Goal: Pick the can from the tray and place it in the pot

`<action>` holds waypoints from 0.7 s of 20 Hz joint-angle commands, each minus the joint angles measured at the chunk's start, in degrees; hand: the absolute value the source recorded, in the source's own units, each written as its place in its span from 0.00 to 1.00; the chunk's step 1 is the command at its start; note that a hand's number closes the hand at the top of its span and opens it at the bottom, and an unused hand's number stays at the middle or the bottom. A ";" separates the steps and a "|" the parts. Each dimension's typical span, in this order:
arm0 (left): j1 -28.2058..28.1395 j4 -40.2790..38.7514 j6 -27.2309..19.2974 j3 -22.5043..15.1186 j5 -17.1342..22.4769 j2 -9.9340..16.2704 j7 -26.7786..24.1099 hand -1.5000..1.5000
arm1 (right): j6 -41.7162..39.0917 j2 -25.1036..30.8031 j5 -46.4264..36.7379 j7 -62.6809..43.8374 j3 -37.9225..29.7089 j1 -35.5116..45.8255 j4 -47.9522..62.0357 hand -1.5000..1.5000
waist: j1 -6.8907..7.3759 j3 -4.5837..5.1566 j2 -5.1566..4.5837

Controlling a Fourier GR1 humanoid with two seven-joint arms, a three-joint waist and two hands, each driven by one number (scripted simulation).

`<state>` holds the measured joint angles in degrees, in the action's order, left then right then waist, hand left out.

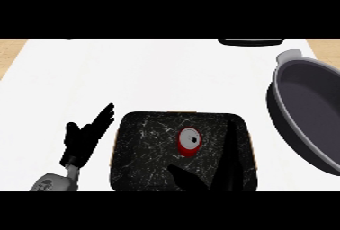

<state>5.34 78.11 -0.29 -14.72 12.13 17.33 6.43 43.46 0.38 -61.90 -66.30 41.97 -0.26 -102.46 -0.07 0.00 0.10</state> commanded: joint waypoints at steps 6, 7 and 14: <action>0.41 -1.39 -0.42 -0.43 -2.29 -2.25 -0.97 0.50 | 19.04 -0.36 9.41 2.88 2.89 -0.88 2.08 0.00 | 0.06 -0.04 -0.16; -0.55 0.72 0.07 0.03 -1.52 -1.52 0.79 0.50 | 18.20 -0.36 12.88 5.32 -1.17 2.33 3.68 0.00 | 0.43 -0.06 -0.17; -0.61 0.44 -0.71 0.31 -3.32 -3.03 0.38 0.50 | 29.35 -0.35 26.76 18.08 2.34 0.26 12.09 0.00 | 0.44 -0.10 -0.22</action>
<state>5.11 78.91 -0.54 -14.62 9.60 15.14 7.05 63.45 0.20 -42.69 -52.73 43.17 0.68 -93.72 0.40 -0.07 -0.09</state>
